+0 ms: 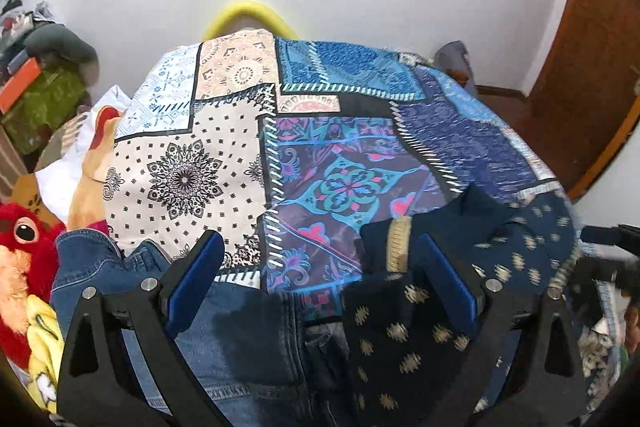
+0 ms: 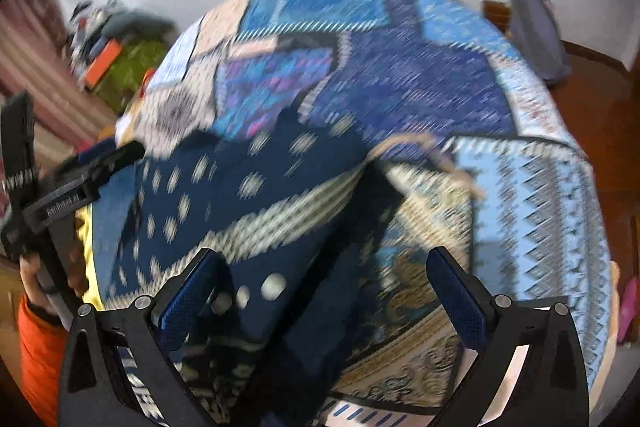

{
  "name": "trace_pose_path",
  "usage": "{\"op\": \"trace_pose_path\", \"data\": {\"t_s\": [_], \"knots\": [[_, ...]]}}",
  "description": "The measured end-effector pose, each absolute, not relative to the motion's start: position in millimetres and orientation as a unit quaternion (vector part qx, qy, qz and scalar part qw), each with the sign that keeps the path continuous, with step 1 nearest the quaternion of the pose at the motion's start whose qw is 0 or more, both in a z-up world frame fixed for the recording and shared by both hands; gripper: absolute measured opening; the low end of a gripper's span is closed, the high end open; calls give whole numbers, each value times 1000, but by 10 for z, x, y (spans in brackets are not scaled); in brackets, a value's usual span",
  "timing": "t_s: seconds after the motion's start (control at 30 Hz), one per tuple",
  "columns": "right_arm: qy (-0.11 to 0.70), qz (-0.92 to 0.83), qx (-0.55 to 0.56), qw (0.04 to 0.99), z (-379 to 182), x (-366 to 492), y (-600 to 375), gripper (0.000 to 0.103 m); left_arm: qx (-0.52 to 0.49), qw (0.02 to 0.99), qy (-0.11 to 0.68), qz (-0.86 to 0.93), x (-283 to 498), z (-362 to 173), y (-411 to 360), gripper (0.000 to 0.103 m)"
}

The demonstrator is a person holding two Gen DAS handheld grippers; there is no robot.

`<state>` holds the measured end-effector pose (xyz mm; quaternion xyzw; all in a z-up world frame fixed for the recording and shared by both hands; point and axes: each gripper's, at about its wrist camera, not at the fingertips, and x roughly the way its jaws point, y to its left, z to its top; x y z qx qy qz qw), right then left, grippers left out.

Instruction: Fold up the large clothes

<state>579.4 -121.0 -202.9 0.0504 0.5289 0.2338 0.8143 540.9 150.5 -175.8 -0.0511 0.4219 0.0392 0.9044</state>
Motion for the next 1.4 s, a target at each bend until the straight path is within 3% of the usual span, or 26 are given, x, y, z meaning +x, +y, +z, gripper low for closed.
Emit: {"op": "trace_pose_path", "data": {"t_s": [0.23, 0.47, 0.73, 1.0, 1.17, 1.23, 1.3, 1.4], "knots": [[528, 277, 72, 800, -1895, 5516, -1292, 103, -96, 885, 452, -55, 4943, -1797, 1352, 99], [588, 311, 105, 739, -2440, 5062, -1276, 103, -175, 841, 501, -111, 4633, -2235, 1252, 99], [574, 326, 133, 739, -2584, 5190, -1166, 103, -279, 800, 510, -145, 4923, -2631, 1304, 100], [554, 343, 165, 740, -2659, 5485, -973, 102, -299, 799, 499, -154, 5164, -2664, 1334, 96], [551, 342, 182, 739, -2588, 5461, -951, 65, -277, 816, 482, -159, 5004, -2477, 1309, 72], [543, 345, 178, 745, -2485, 5387, -965, 46, -266, 824, 474, -158, 4920, -2339, 1277, 63], [536, 351, 178, 747, -2346, 5296, -944, 38, -243, 839, 460, -160, 4798, -2132, 1235, 58], [521, 354, 164, 759, -2104, 5135, -861, 36, -222, 855, 441, -157, 4618, -1833, 1269, 58]]}}
